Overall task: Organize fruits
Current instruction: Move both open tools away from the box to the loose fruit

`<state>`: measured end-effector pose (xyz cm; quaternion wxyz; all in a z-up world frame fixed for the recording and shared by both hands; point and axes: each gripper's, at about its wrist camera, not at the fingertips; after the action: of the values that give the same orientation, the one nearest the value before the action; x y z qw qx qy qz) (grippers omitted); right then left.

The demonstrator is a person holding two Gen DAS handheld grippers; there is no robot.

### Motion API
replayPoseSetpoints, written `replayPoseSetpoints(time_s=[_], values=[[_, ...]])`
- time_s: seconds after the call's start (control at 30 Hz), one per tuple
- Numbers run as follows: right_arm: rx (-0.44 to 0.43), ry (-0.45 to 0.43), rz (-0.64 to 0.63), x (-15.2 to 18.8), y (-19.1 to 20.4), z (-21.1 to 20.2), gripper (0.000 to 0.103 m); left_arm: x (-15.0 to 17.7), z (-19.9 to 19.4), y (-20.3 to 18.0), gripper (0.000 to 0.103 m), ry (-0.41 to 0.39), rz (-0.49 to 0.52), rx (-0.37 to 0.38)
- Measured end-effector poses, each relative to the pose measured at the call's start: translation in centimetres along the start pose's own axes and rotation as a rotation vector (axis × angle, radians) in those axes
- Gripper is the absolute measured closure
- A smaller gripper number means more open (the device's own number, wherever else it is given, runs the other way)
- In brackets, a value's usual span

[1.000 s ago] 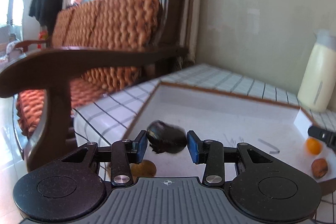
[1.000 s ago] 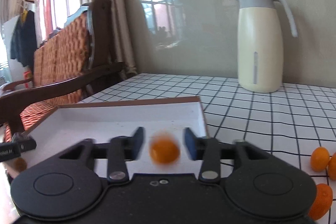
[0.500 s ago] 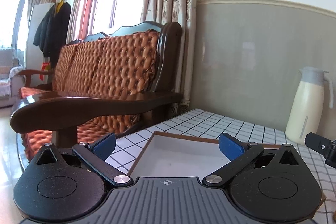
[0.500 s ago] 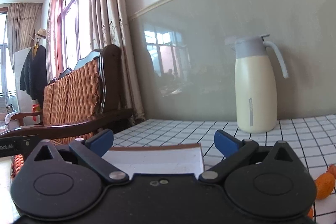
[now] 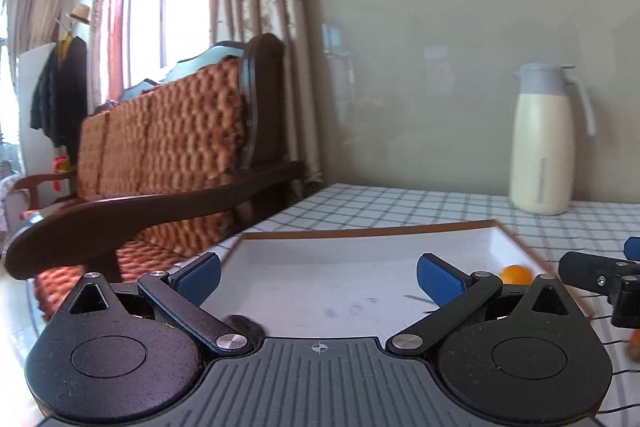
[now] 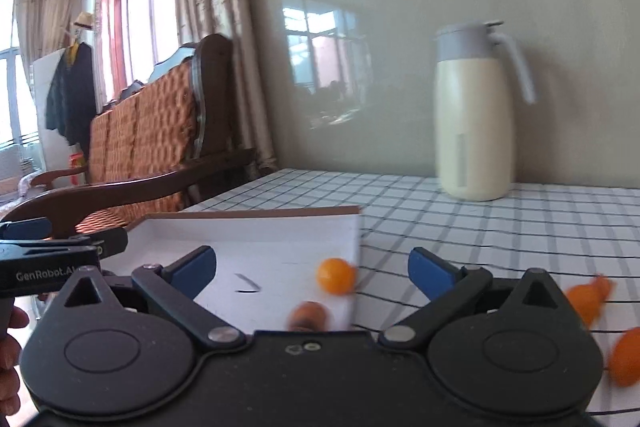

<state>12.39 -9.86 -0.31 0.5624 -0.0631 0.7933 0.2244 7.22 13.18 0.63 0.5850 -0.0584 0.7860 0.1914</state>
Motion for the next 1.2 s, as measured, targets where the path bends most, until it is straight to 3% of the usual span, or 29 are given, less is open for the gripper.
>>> replayPoseSetpoints(time_s=[0.23,0.37,0.47,0.77,0.9,1.2], values=[[0.150,-0.049,0.076,-1.2,-5.5,-4.0,0.008,-0.8,-1.6,-3.9,0.000,-0.023,-0.014,0.116],[0.229,-0.059,0.154,-1.6,-8.9,-5.8,0.028,-1.1,-2.7,-6.5,0.000,-0.045,0.012,0.179],[0.268,-0.055,0.199,-1.5,-10.7,-6.9,0.032,-1.2,-3.6,-8.6,0.000,-0.050,0.026,0.229],[0.301,0.008,0.165,-0.5,-12.9,-8.6,0.071,-0.4,-5.9,-13.8,0.000,-0.036,0.068,0.362],[0.296,0.034,0.144,-0.2,-13.1,-9.4,0.075,0.1,-6.5,-15.6,0.013,-0.015,0.094,0.399],[0.277,0.088,0.132,0.6,-13.2,-10.1,0.072,0.3,-7.0,-17.7,0.013,0.009,0.114,0.439]])
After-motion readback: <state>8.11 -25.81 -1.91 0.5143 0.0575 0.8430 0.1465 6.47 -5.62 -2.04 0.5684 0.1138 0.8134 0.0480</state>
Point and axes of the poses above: each gripper's, at about its wrist camera, not at the fingertips, and z roughly the way its jaws point, y to its left, x to its underside, and after that the axes turned 8 degrees about z, right-handed
